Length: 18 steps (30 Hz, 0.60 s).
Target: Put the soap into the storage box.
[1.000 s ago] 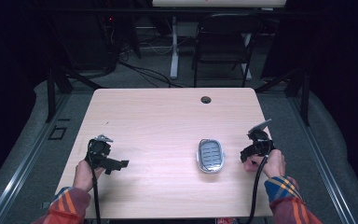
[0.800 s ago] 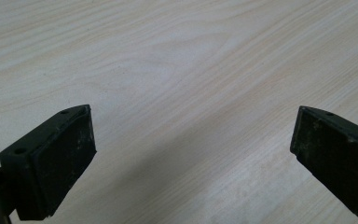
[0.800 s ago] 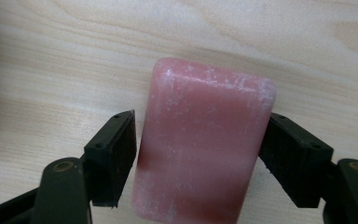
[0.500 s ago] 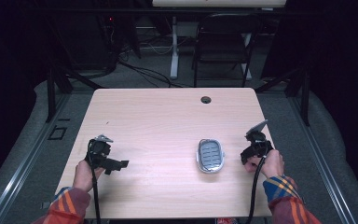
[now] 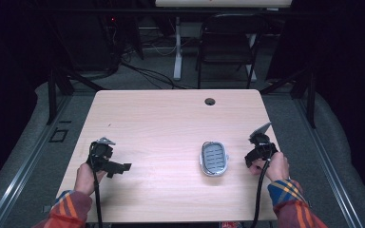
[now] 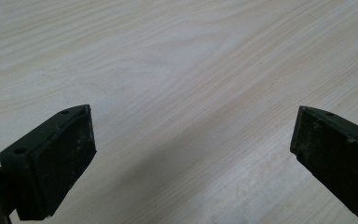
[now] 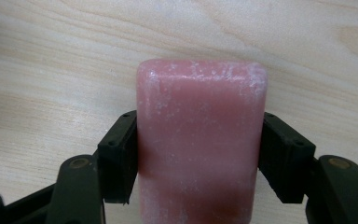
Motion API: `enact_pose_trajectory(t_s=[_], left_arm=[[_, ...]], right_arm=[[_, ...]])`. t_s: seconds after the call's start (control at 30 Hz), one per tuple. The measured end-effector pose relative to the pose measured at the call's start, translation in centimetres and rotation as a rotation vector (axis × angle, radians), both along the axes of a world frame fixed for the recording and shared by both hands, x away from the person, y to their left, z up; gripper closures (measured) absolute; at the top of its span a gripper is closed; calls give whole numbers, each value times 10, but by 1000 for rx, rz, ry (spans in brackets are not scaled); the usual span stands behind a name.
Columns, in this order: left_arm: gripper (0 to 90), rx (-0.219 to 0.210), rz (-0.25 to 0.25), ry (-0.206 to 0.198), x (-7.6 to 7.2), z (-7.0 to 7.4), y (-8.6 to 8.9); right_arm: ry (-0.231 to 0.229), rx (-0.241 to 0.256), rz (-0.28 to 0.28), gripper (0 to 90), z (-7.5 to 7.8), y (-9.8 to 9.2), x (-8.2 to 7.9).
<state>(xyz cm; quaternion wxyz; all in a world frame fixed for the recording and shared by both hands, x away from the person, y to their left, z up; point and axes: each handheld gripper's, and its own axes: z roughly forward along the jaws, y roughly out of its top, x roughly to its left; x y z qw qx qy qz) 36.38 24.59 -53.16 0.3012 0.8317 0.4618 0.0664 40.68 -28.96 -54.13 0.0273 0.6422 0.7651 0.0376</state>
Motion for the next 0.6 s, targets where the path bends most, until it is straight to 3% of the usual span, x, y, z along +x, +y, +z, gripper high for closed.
enact_pose_trajectory(t_s=[0.57,0.6], left_arm=[[0,5,-3,10,0,0,-1],[1,6,-4,9,0,0,-1]], right_arm=[[-1,10,-6,366,-3,-1,1],[-19,16,-22,367,-4,0,0]])
